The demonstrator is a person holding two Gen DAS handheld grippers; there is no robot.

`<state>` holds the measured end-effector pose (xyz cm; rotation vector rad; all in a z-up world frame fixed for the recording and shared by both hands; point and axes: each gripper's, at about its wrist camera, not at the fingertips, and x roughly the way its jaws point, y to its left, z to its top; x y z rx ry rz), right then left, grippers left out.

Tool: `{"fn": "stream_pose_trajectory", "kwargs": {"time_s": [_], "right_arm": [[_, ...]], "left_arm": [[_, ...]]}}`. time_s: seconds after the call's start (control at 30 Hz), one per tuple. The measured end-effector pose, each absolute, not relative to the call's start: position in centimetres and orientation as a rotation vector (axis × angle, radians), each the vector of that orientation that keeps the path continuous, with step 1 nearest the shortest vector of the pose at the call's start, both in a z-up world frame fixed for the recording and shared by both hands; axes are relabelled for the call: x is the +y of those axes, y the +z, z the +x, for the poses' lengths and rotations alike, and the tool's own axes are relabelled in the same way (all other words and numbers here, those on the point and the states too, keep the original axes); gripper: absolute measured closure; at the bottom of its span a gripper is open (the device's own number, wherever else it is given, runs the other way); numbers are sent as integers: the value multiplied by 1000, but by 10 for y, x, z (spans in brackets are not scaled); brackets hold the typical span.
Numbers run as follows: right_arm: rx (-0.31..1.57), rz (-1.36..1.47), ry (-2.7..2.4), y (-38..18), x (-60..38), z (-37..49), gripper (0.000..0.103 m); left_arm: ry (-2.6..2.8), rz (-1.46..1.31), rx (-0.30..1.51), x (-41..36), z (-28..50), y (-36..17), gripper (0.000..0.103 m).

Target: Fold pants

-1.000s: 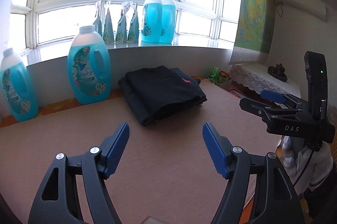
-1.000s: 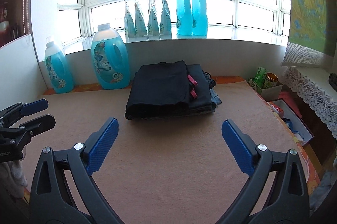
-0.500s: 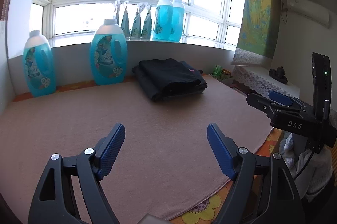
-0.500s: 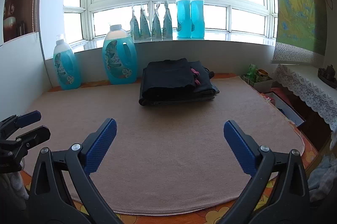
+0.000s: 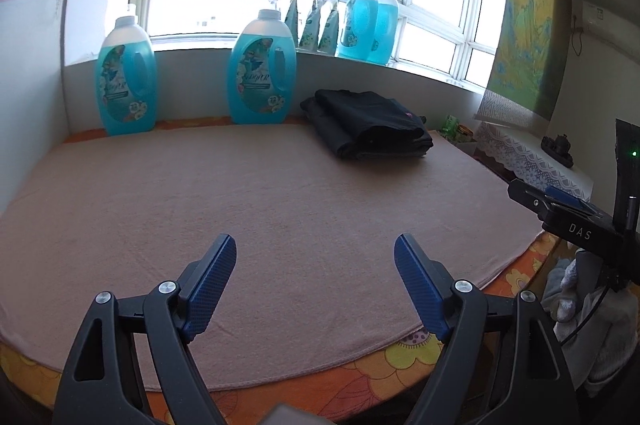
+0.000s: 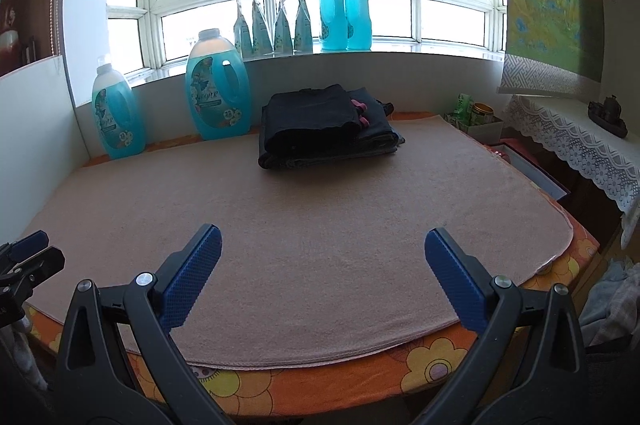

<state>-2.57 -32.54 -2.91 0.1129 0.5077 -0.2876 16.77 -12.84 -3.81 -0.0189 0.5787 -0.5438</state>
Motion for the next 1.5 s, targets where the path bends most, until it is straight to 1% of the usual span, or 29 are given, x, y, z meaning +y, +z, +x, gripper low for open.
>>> {"fn": "stream_pose_trajectory", "kwargs": {"time_s": [0.43,1.5], "right_arm": [[507,94,-297,-31,-325,-26,0],[504,92,-276,-27,-317,-26,0]], "left_arm": [[-518,34,555,-132,160,-34,21],[-511,38,561,-130,160,-34,21]]}}
